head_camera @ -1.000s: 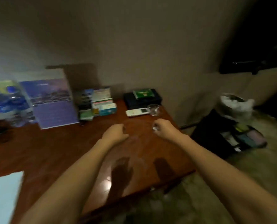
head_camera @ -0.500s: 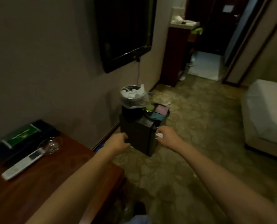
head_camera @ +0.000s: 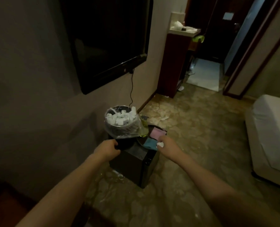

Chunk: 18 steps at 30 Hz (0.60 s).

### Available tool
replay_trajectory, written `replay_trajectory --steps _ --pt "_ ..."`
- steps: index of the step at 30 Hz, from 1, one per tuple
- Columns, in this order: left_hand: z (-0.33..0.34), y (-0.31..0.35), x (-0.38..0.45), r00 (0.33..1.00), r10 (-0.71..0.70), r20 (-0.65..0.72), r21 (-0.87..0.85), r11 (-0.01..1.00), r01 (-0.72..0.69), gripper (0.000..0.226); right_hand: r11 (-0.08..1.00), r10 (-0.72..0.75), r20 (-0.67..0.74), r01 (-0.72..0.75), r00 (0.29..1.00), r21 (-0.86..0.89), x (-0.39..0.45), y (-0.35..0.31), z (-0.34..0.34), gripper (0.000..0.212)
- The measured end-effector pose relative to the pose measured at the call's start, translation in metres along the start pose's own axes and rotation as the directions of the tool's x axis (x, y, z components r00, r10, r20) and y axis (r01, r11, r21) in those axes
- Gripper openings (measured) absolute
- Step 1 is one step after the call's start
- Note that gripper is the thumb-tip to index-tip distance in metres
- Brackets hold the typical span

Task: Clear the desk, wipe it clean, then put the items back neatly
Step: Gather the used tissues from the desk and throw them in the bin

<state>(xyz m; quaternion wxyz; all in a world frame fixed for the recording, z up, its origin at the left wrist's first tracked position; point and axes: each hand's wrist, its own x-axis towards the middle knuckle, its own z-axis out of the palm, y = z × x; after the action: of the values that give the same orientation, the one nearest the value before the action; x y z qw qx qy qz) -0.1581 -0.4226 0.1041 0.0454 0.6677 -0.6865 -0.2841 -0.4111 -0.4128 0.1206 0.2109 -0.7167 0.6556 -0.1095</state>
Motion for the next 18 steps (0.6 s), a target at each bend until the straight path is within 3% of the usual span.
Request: replay_trajectory --steps 6,8,12,15,18 --pt "-0.02 -0.014 0.057 0.995 -0.099 0.0 0.0 0.995 0.099 0.029 0.997 -0.065 0.09 0.06 0.994 0.054 0.093 -0.012 -0.004 0.012" --pt "-0.025 -0.025 0.072 0.986 -0.167 0.01 -0.036 0.985 0.168 0.026 0.991 -0.13 0.142 0.122 0.981 0.058 0.126 -0.023 0.0 0.022" --pt "-0.036 -0.048 0.112 0.963 -0.268 0.019 -0.04 0.962 0.269 0.026 0.981 -0.178 0.212 0.155 0.961 0.119 0.208 -0.033 0.027 0.012" --pt "-0.047 -0.063 0.152 0.938 -0.345 0.034 -0.018 0.938 0.345 0.029 0.978 -0.209 0.27 0.194 0.94 0.081 0.271 -0.038 0.049 0.035" --pt "-0.056 -0.071 0.198 0.904 -0.419 0.08 -0.03 0.906 0.423 0.031 0.971 -0.231 0.334 0.238 0.914 0.019 0.329 -0.034 0.067 0.042"
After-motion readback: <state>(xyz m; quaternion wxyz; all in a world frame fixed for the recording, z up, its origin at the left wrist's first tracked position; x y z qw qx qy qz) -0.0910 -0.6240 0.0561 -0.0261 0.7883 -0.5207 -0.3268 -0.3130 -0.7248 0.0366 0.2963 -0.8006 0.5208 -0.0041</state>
